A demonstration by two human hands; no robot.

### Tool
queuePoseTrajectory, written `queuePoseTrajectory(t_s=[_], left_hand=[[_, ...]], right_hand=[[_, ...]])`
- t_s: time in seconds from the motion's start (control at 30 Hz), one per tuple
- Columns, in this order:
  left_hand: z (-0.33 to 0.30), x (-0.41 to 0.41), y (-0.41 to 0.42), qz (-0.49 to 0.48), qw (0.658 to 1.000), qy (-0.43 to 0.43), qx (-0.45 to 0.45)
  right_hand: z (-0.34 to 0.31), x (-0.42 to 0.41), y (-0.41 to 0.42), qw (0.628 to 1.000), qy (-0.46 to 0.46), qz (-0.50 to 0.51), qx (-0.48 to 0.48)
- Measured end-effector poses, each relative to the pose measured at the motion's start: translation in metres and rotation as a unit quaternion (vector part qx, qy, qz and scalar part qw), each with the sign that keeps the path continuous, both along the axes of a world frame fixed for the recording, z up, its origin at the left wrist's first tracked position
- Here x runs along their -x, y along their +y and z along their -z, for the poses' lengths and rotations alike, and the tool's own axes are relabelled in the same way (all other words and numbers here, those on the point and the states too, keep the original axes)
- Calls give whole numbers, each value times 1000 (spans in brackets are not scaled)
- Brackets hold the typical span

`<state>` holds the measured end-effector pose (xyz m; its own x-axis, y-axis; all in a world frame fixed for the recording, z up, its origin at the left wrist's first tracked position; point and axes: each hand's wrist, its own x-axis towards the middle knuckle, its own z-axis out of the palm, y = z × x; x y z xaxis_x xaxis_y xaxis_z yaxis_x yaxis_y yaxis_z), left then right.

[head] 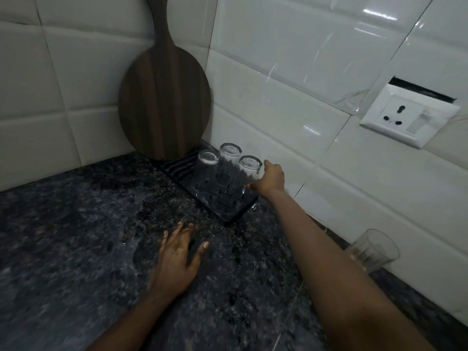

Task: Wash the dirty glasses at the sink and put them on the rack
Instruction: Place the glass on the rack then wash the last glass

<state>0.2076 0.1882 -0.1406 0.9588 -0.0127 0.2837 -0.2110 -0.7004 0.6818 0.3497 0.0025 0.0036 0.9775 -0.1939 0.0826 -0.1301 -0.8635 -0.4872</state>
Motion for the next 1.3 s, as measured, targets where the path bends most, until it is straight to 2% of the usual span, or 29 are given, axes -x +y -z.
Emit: queuePoseTrajectory(t_s=[0.1,0.17,0.23,0.3,0.37,0.43,0.5,0.57,0.67,0.83,0.97,1.03,1.2,1.3], left_hand=[[-7,2,3,-5,997,-3,81],[-16,8,4,-31,988,7,151],[-25,14,-2,-38,979,12,199],[-36,22,-16,-25,970,22,240],[-46,31,-37,14,961,39,275],[-53,39,-57,60,953,57,293],[-60,45,-73,93,950,73,288],[-66,51,-85,114,947,85,289],[-72,60,-95,149,948,90,267],[-81,80,-127,248,945,101,190],[-96,110,-182,350,920,133,113],[-103,128,-213,385,911,117,94],[-112,167,-279,359,924,81,101],[-112,189,-310,331,931,94,120]], right_hand=[[-2,44,-20,997,-32,16,-62],[-3,88,-43,996,-57,27,-68],[-5,134,-75,995,-67,73,13],[-7,168,-108,976,-49,170,130],[-6,186,-139,954,-9,238,180],[0,193,-160,949,59,238,200],[6,193,-170,959,62,212,176],[4,194,-171,971,14,205,120],[1,211,-166,976,-15,200,85],[3,281,-167,989,-46,138,22],[-19,343,-174,993,-83,87,-5],[-32,366,-177,995,-78,65,9],[-45,416,-202,995,-81,41,36],[-48,447,-236,992,-108,23,-55]])
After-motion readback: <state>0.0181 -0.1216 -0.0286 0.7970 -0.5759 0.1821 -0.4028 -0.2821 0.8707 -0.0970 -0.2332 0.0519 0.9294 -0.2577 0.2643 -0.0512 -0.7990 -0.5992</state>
